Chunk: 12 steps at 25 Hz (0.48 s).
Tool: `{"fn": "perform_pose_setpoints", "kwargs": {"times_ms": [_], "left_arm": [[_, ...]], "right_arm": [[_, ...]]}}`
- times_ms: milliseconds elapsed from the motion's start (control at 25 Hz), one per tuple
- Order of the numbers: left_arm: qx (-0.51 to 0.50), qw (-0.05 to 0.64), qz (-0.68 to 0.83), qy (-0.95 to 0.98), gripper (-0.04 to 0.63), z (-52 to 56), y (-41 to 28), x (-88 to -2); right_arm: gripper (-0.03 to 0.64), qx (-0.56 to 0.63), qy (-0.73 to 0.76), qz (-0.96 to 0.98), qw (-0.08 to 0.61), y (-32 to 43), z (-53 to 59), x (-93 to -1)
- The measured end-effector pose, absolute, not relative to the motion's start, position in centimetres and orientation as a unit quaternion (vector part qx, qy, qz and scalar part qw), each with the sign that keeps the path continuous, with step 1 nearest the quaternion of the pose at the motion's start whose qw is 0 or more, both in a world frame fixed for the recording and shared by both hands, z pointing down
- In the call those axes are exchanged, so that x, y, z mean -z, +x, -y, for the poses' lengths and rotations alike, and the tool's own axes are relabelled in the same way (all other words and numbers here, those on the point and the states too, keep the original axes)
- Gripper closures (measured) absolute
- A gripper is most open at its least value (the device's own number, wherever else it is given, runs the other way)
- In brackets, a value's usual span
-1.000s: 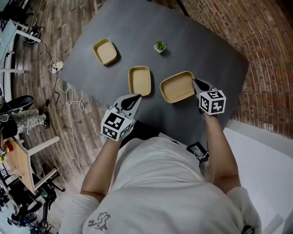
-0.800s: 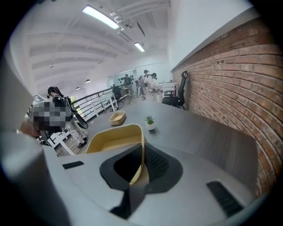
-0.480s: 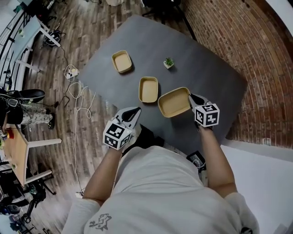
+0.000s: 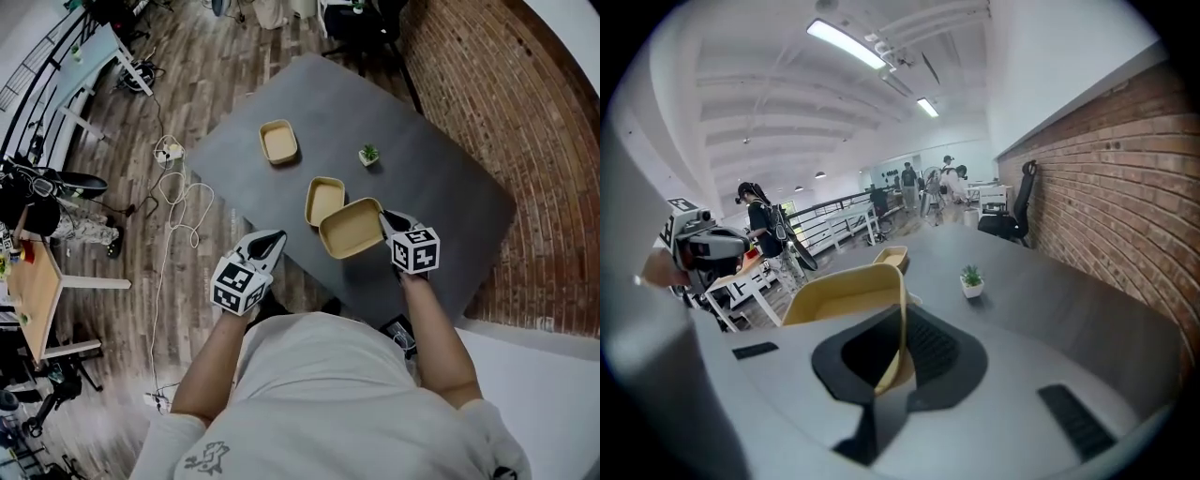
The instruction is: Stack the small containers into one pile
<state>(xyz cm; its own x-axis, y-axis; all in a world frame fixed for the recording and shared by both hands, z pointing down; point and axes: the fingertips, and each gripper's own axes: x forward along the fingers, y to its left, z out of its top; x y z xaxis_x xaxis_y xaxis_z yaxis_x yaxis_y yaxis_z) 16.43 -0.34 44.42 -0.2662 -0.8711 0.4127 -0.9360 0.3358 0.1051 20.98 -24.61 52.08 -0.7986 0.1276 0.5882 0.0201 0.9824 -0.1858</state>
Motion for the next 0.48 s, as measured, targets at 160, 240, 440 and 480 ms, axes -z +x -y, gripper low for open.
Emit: {"fn": "perform_pose_setpoints", "kwargs": {"times_ms": [160,240,440,480], "left_arm": [[-0.077,0.203,0.8,0.56,0.583,-1.6,14.9,-44.2],[-0.077,0.204,0.802,0.557,0.583,-2.8,14.0,-44.1],[-0.074,0.207,0.803,0.554,0.584,-6.7,10.9,-44.1],[-0.072,0.208,0.803,0.554,0.584,-7.6,10.1,-44.2]], "right_arm": [[0.597,-0.079,-0.051,0.944,0.318,18.8,23.1,-51.9],[0.597,-0.076,-0.054,0.943,0.32,17.6,22.2,-51.9],[0.597,-0.075,-0.056,0.94,0.329,14.3,18.7,-52.0],[0.597,-0.076,-0.055,0.939,0.33,13.5,17.9,-52.1]]}}
